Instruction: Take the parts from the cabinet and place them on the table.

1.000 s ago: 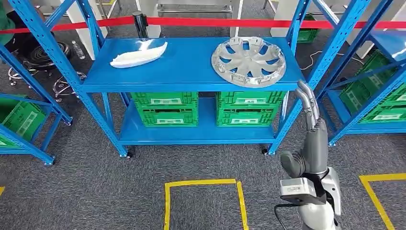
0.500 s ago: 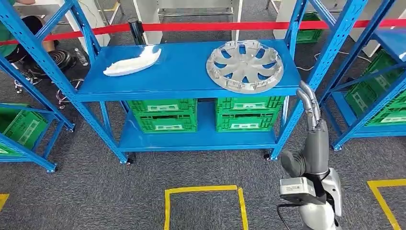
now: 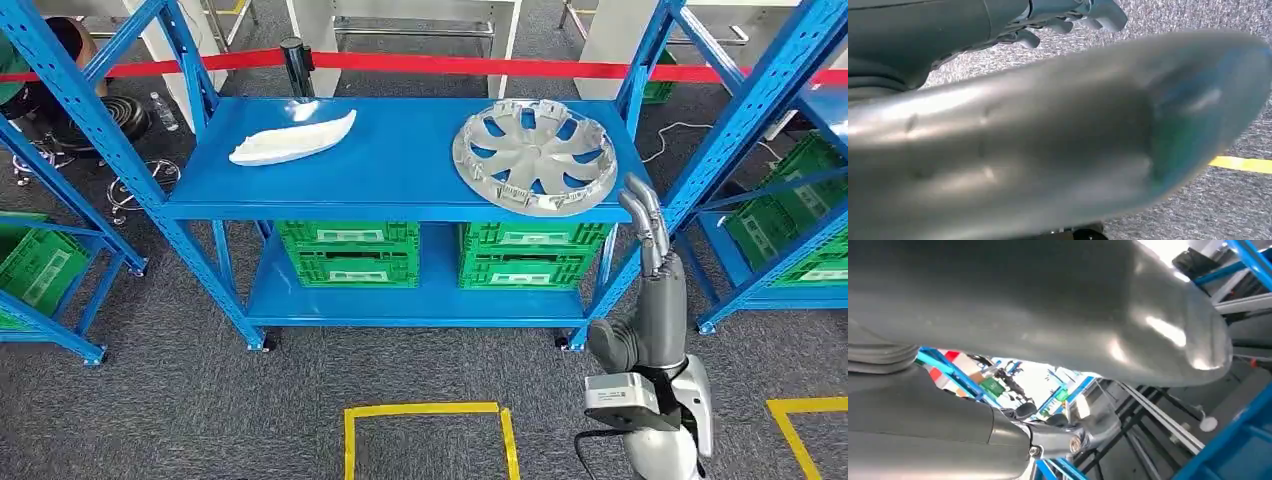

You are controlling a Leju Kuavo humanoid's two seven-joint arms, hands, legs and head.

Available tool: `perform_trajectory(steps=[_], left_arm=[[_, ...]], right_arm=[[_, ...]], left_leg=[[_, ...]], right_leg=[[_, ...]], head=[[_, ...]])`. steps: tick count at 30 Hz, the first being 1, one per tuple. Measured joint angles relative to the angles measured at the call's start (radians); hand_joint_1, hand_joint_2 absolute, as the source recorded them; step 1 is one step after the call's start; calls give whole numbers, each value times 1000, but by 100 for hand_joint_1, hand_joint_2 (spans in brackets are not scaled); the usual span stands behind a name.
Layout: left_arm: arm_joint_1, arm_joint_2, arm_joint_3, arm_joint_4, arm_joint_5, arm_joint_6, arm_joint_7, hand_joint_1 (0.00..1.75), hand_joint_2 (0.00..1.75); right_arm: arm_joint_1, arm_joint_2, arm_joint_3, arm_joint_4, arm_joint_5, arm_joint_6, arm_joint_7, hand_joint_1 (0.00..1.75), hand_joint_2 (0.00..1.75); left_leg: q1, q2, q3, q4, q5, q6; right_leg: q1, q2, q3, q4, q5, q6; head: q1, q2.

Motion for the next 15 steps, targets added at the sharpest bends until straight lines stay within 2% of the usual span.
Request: perform_trajectory(steps=[1, 2, 4, 5, 6, 7, 8, 9, 11, 12, 14, 15], left_arm=[[2, 0, 0, 0, 0, 0, 0, 0, 0], [2, 0, 0, 0, 0, 0, 1, 0, 0], [1, 0, 0, 0, -1, 0, 1, 0, 0], [1, 0, 0, 0, -2, 0, 1, 0, 0], [-1, 0, 0, 0, -3, 0, 0, 0, 0], [-3, 0, 0, 0, -3, 0, 1, 0, 0], [-1, 0, 0, 0, -3, 0, 1, 0, 0], [0, 0, 0, 0, -3, 0, 1, 0, 0], [-2, 1, 0, 0, -4, 0, 0, 0, 0], [-5, 1, 0, 0, -5, 0, 1, 0, 0], [-6, 1, 0, 0, -5, 0, 0, 0, 0], [-4, 1, 0, 0, -4, 0, 0, 0, 0]], right_arm=[[0, 0, 0, 0, 0, 0, -1, 0, 0], [0, 0, 0, 0, -2, 3, -3, 0, 0], [1, -2, 0, 0, -5, 10, -4, 0, 0], [1, -2, 0, 0, -7, 12, -6, 0, 0], [1, -3, 0, 0, -7, 12, -8, 0, 0], [3, -3, 0, 0, -7, 12, -9, 0, 0], [7, -3, 0, 0, -7, 12, -9, 0, 0], [7, -4, -1, 0, -8, 12, -8, 0, 0], [9, -3, -1, -1, -7, 12, -10, 0, 0], [8, -3, -1, -1, -8, 12, -9, 0, 0], [11, -3, -1, -1, -7, 12, -10, 0, 0], [12, -3, -1, -1, -7, 12, -11, 0, 0]], left_leg=[[-1, -1, 6, 1, -5, -1], [-1, -1, 17, 1, -12, -3], [-1, -2, 41, 1, -28, -8], [0, -2, 40, 0, -36, -12], [-4, -6, 48, 5, -42, -19], [-4, -5, 44, 1, -48, -28], [-4, -4, 47, -1, -51, -33], [-6, -4, 61, 11, -44, -40], [-4, -2, 56, 42, -58, -50], [-3, 1, 24, 95, -72, -54], [2, 1, -70, 233, -126, -65], [3, 1, -112, 284, -148, -68]], right_leg=[[0, 0, -19, 4, 17, -3], [0, 0, -15, -38, 65, -6], [1, 0, 42, -204, 195, -13], [1, -1, 67, -287, 239, -19], [10, -2, 70, -292, 171, -20], [10, -2, 74, -286, 165, -25], [10, -1, 79, -295, 196, -30], [6, 0, 82, -297, 199, -39], [0, -2, 112, -302, 195, -53], [0, -3, 119, -302, 190, -60], [0, -3, 126, -302, 178, -66], [1, -2, 132, -302, 171, -66]], head=[[0, 0], [0, 0], [1, 0], [1, 0], [0, 0], [2, 0], [3, 0], [3, 0], [3, 0], [-5, 0], [-5, 0], [-5, 0]])
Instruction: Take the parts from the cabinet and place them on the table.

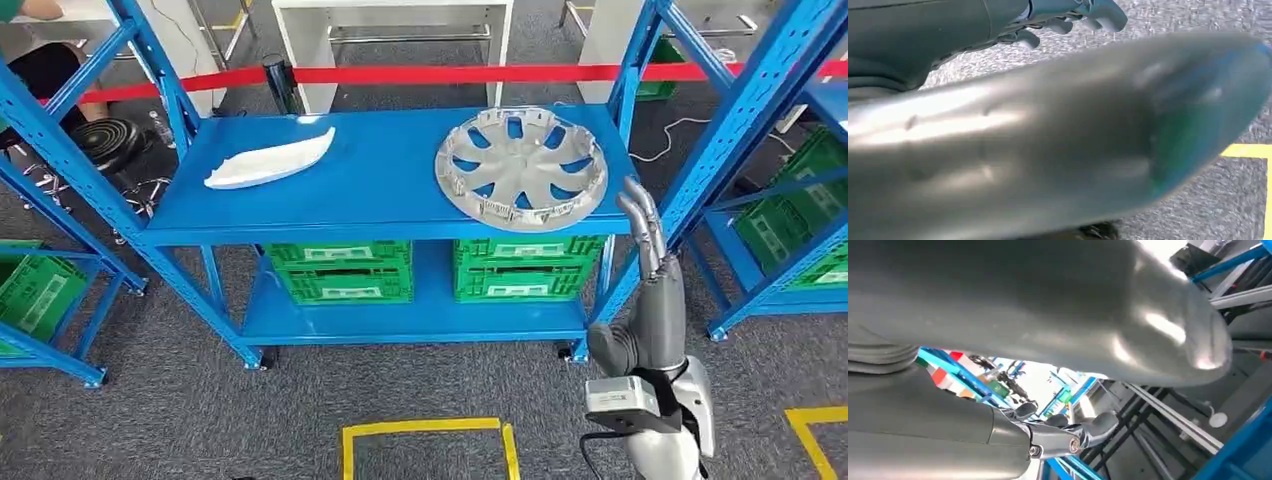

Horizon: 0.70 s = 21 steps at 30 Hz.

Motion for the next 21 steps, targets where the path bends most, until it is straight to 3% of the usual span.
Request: perform_trajectory(steps=[1, 2, 5, 7, 8, 9, 10, 11, 12, 13, 15, 16, 17, 18, 20, 21], left_arm=[[2, 0, 0, 0, 0, 0, -2, 0, 0], [3, 0, 0, 0, 2, -2, -2, 0, 0], [3, 2, 0, 0, 2, -4, -5, 0, 0], [0, 2, 0, 0, 1, -6, -5, 0, 0], [1, 2, 0, 0, 0, -6, -5, 0, 0], [4, 3, 0, 0, -2, -6, -3, 0, 0], [4, 2, 0, 0, -4, -6, -2, 0, 0], [4, 2, 0, 0, -6, -6, -1, 0, 0], [3, 3, 0, 0, -9, -6, -1, 0, 0], [2, 3, 0, 0, -12, -6, -1, 0, 0], [3, 3, 0, 0, -13, -6, -1, 0, 0], [6, 4, 0, 0, -13, -6, 0, 0, 0], [7, 4, 0, 0, -13, -6, 1, 0, 0], [8, 4, 0, 0, -13, -6, 1, 0, 0], [7, 4, 0, 0, -13, -6, 2, 0, 0], [6, 4, 0, 0, -13, -6, 2, 0, 0]], right_arm=[[2, 0, 0, 0, 0, 0, -1, 0, 0], [3, 0, 0, 0, 0, 0, -2, 0, 0], [2, 0, 0, 0, 0, 2, -2, 0, 0], [1, 0, 0, 1, 0, 2, -3, 0, 0], [1, 0, 0, 1, 0, 2, -2, 0, 0], [2, 0, 0, 1, 0, 2, -3, 0, 0], [1, 0, 0, 1, 0, 1, -3, 0, 0], [2, 0, 0, 1, 0, 0, -2, 0, 0], [0, 0, 0, 1, 0, -1, -4, 0, 0], [0, 0, 0, 1, -1, -2, -3, 0, 0], [11, -1, -3, 1, 0, -2, -3, 0, 0], [16, -1, -3, 1, 0, -2, -3, 0, 0], [19, -1, -3, 1, 0, -2, -3, 0, 0], [20, -1, -4, 1, 0, -2, -3, 0, 0], [20, -1, -4, 1, 0, -2, -4, 0, 0], [21, -2, -5, 2, -1, -2, -4, 0, 0]], left_leg=[[1, 0, -23, 13, 8, -1], [2, 1, -23, -18, 45, 1], [1, 5, 47, -253, 209, 15], [-9, 8, 49, -259, 148, 21], [-9, 7, 58, -269, 174, 31], [-6, 7, 57, -271, 177, 39], [-3, 2, 78, -274, 178, 44], [0, 4, 90, -281, 175, 50], [1, 3, 97, -284, 170, 57], [1, 3, 100, -285, 167, 61], [-1, 1, 107, -285, 154, 62], [-1, 1, 113, -284, 148, 61], [0, -1, 123, -284, 140, 59], [0, -1, 134, -284, 133, 57], [0, -1, 159, -284, 115, 51], [-4, -2, 170, -280, 105, 45]], right_leg=[[0, 2, 8, 0, -7, 1], [0, 4, 18, 0, -15, 3], [-1, 3, 50, -2, -42, 12], [2, 3, 58, -6, -49, 24], [3, 3, 62, -13, -51, 33], [5, 3, 71, -3, -39, 41], [6, 3, 74, 4, -40, 42], [2, 3, 59, 33, -43, 45], [3, 3, 31, 84, -51, 48], [3, 3, -17, 154, -76, 52], [2, 3, -115, 276, -144, 59], [2, 3, -143, 295, -148, 58], [2, 3, -151, 274, -122, 55], [1, 3, -139, 218, -74, 55], [0, 2, -84, 51, 49, 48], [4, 1, -78, 19, 52, 46]], head=[[0, 0], [-1, 0], [-1, 0], [-1, 0], [-2, 0], [0, 0], [-2, 0], [1, 0], [4, 0], [4, 0], [5, 0], [5, 0], [5, 0], [5, 0], [5, 0], [5, 0]])
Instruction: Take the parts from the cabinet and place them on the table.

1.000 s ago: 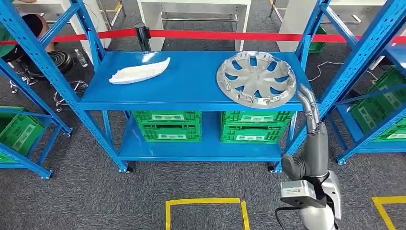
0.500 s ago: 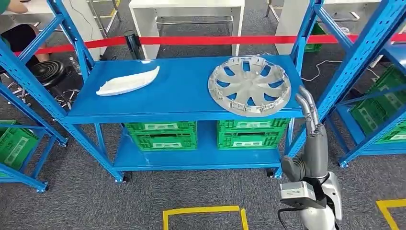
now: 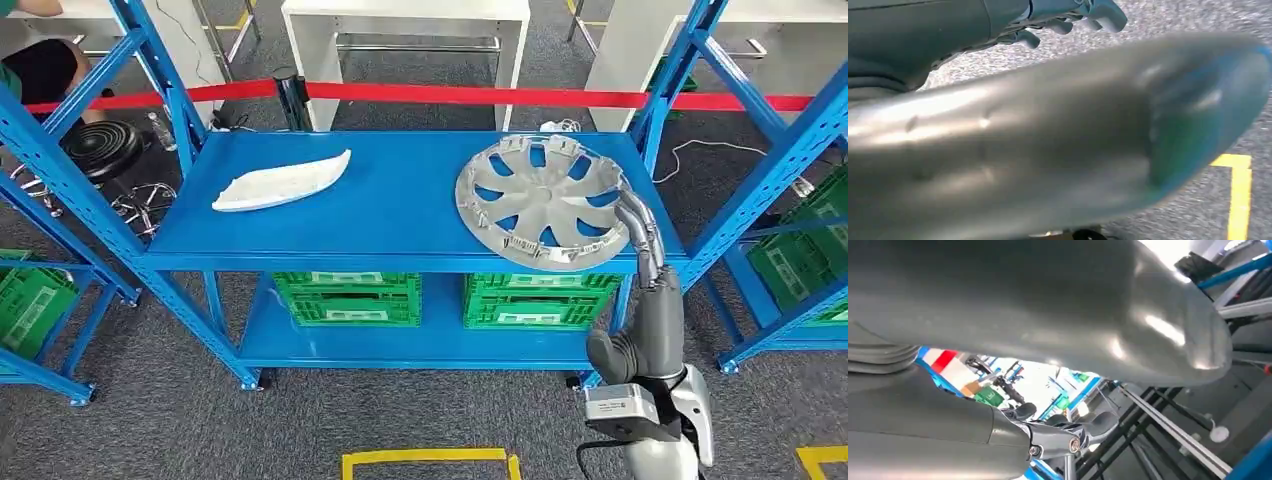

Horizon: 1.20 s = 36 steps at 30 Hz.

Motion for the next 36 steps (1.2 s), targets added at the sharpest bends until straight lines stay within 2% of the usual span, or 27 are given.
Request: perform_trajectory(steps=[1, 2, 3, 4, 6, 7, 9, 10, 11, 12, 15, 16, 18, 19, 20, 21, 22, 25, 26, 27, 29, 30, 31, 32, 33, 34, 36], left_arm=[[-1, 0, 0, 0, 0, 0, 0, 0, 0], [-2, 1, 0, 0, 0, 0, 1, 0, 0], [0, 1, 0, 0, 0, 0, 1, 0, 0], [0, 1, 0, 0, 0, 0, 2, 0, 0], [-3, 2, 0, 0, -1, 2, 0, 0, 0], [-5, 2, 0, 0, -1, 3, 0, 0, 0], [-4, 2, 0, 0, -1, 3, -1, 0, 0], [-1, 2, 0, 0, -1, 3, -1, 0, 0], [0, 2, 0, 0, -1, 3, -1, 0, 0], [1, 2, 0, 0, -1, 3, -2, 0, 0], [2, 2, 0, 0, -1, 3, -3, 0, 0], [1, 2, 0, 0, -1, 3, -3, 0, 0], [1, 2, 0, 0, -1, 3, -3, 0, 0], [3, 2, 0, 0, -1, 3, -3, 0, 0], [2, 0, 0, 0, -1, 3, -3, 0, 0], [2, -1, 0, 0, -1, 4, -3, 0, 0], [0, 0, 0, 0, -1, 4, -4, 0, 0], [-1, -1, 0, 0, -1, 5, -3, 0, 0], [1, -1, 0, 0, -1, 5, -3, 0, 0], [2, -1, 0, 0, -1, 7, -3, 0, 0], [1, -3, 0, 0, -2, 26, -4, 0, 0], [2, -4, 0, 0, -3, 36, -3, 0, 0], [0, -5, 0, 2, -5, 44, 0, 0, 0], [-3, -4, 0, 1, -9, 49, 3, 0, 0], [-3, -4, 0, 0, -13, 55, 5, 0, 0], [-1, -4, 0, 0, -18, 61, 4, 0, 0], [-4, -4, 0, 0, -22, 69, -2, 0, 0]], right_arm=[[-1, 0, 0, 0, 0, 0, 0, 0, 0], [2, 0, 0, 0, 0, 0, 0, 0, 0], [2, 0, -1, 0, 0, 0, 0, 0, 0], [3, 0, -2, 0, 0, 0, 0, 0, 0], [0, 2, -2, 0, 0, 0, -2, 0, 0], [-1, 2, -2, 0, 0, 0, -3, 0, 0], [-1, 2, -2, 0, 0, 2, -6, 0, 0], [-1, 2, -2, 0, 0, 2, -5, 0, 0], [-2, 2, -2, 0, 0, 2, -6, 0, 0], [-3, 2, -2, 0, 0, 2, -6, 0, 0], [-8, 2, -2, 0, 0, 4, -6, 0, 0], [-9, 2, -2, 1, 0, 5, -6, 0, 0], [-10, 2, -2, 1, -1, 4, -6, 0, 0], [-11, 2, -2, 1, -1, 4, -7, 0, 0], [-13, 2, -2, 0, 0, 4, -7, 0, 0], [-13, 2, -2, 0, -1, 4, -6, 0, 0], [-19, 2, -1, 0, 0, 3, -8, 0, 0], [-20, 2, -1, 1, 0, 7, -8, 0, 0], [-21, 2, -1, 1, 0, 11, -8, 0, 0], [-24, 2, -1, 2, 1, 18, -9, 0, 0], [-38, 2, -1, 2, 2, 24, -14, 0, 0], [-51, 2, -1, 4, 3, 28, -18, 0, 0], [-65, 2, -1, 11, 5, 36, -20, 0, 0], [-81, 2, 1, 13, 8, 45, -21, 0, 0], [-98, 2, 5, 19, 8, 55, -19, 0, 0], [-121, 2, 7, 28, 8, 65, -13, 0, 0], [-169, 2, 14, 55, 0, 83, 0, 0, 0]], left_leg=[[-1, -4, -4, 0, -5, -7], [-1, -1, -10, -3, -14, -15], [-1, -1, 5, 11, -10, -21], [-1, -1, 11, 11, -13, -26], [1, 2, -12, 62, -16, -33], [3, 3, -60, 141, -37, -40], [5, 4, -158, 282, -112, -47], [5, 4, -190, 319, -127, -48], [5, 4, -203, 314, -114, -47], [5, 4, -195, 266, -78, -45], [4, 9, -127, 22, 99, -29], [-1, 11, -129, 20, 61, -26], [-5, 10, -125, 11, 71, -7], [-3, 9, -121, 10, 72, -3], [3, 6, -97, 6, 72, 3], [4, 6, -83, 0, 69, 10], [4, 6, -76, -2, 62, 16], [1, 3, -61, -1, 41, 18], [0, 3, -52, -1, 34, 17], [0, 2, -41, -1, 26, 16], [-1, 0, -14, -1, 10, 13], [-1, 1, -17, -3, 1, 9], [-3, 0, -1, -1, -3, 4], [-2, 0, -10, -2, -7, -4], [-2, 2, -11, -8, -11, -9], [-5, 4, -6, -5, -14, 6], [-5, 4, 2, -12, -14, 8]], right_leg=[[3, -1, -1, 2, -53, -4], [3, 0, 9, -2, -28, -6], [1, 1, 10, -4, -13, -15], [0, 3, 22, -3, -16, -24], [-2, -1, 44, -10, -23, -37], [-3, -1, 50, -12, -29, -44], [-2, -1, 59, -12, -42, -47], [-2, 0, 65, -12, -48, -47], [-2, 3, 74, -12, -55, -46], [-2, 4, 86, -12, -63, -45], [-2, 2, 113, -14, -90, -34], [1, 3, 122, -14, -97, -27], [1, 3, 129, -18, -92, -10], [4, 3, 136, -22, -91, -7], [3, 2, 136, -14, -96, -2], [1, 2, 121, 24, -95, 0], [1, 2, 82, 88, -102, 5], [0, 2, -58, 269, -194, 12], [1, 2, -79, 274, -185, 10], [1, 2, -76, 238, -152, 7], [4, 2, -26, 78, -34, 0], [6, 1, -6, -7, 27, -9], [16, 2, -13, 5, -5, -15], [17, 3, -7, -8, -7, -18], [15, 3, -5, -14, 11, -23], [12, 4, 1, -16, 18, -18], [15, 6, 3, -16, 12, -24]], head=[[2, 0], [1, 0], [0, 0], [0, 0], [-3, 0], [-9, 0], [-8, 0], [-9, 0], [-9, 0], [-9, 0], [-10, 0], [-9, 0], [-9, 0], [-7, 0], [-10, 0], [-3, 0], [-1, 0], [2, 0], [2, 0], [2, 0], [2, 0], [3, 0], [-2, 0], [2, 0], [0, 0], [1, 0], [1, 0]])
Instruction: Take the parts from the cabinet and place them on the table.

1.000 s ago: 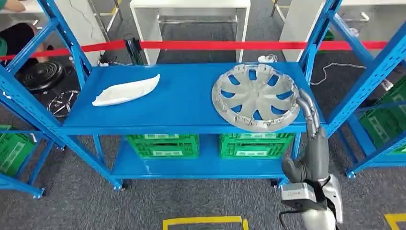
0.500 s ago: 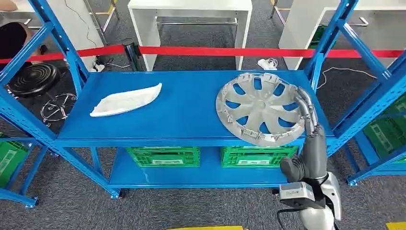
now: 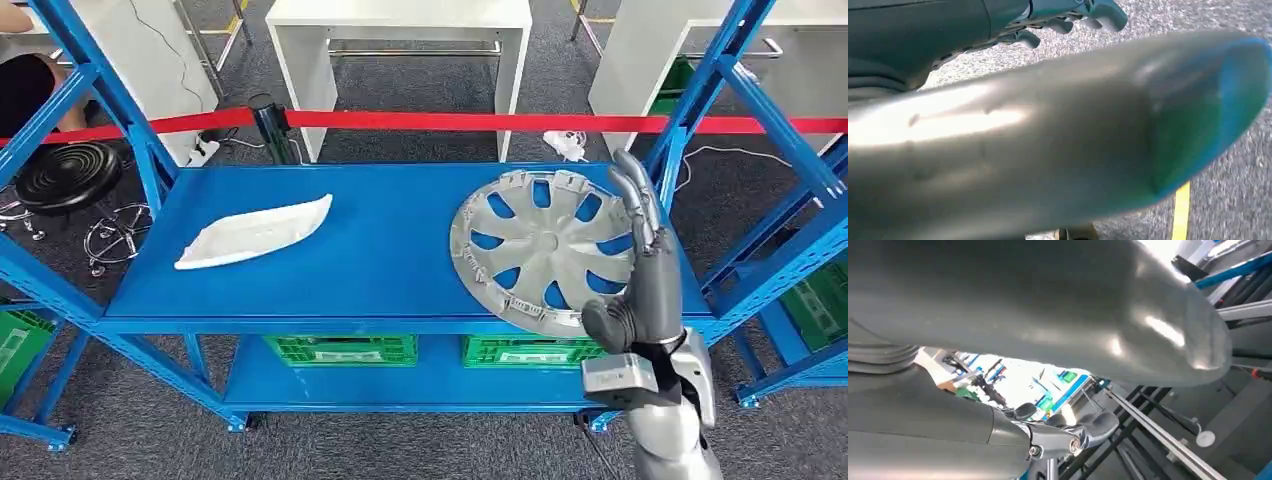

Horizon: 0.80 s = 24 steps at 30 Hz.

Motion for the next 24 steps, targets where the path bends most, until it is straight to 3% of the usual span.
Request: perform_trajectory(steps=[6, 7, 9, 12, 15, 24], left_arm=[[-2, 0, 0, 0, -6, 6, -5, 0, 0], [-2, 0, 0, 0, -10, 8, -4, 0, 0], [-2, 0, 0, 0, -11, 9, 1, 0, 0], [-2, -6, 0, 0, -10, 9, 16, 0, 0], [-2, -10, 0, 1, -9, 9, 19, 0, 0], [-2, -12, 0, 1, -27, 0, 27, 0, 0]], right_arm=[[-87, 0, 14, 72, -10, 20, 18, 0, 0], [-101, 0, 15, 87, -14, 29, 29, 0, 175], [-127, 0, 19, 126, -13, 46, 55, 0, 175], [-161, 0, 25, 211, 6, 48, 80, 0, 175], [-191, 0, 33, 324, 32, 35, 93, 0, 175], [-207, -18, 37, 645, 241, -64, 255, 0, 175]], left_leg=[[0, 0, 19, -25, -3, -10], [0, 0, 21, -26, -3, -11], [0, 0, 22, -27, -2, -12], [0, 0, 23, -28, -2, -24], [0, 0, 25, -28, -1, -25], [0, -1, 28, -28, -1, -25]], right_leg=[[0, -1, 11, -3, -11, -11], [0, -1, 12, -3, -11, -12], [0, -1, 13, -3, -12, -13], [0, -2, 14, -3, -12, -13], [-1, -2, 16, -3, -12, -13], [-3, -3, 22, -8, -10, -11]], head=[[0, 0], [0, 0], [-1, 0], [0, 0], [0, 0], [0, 0]])
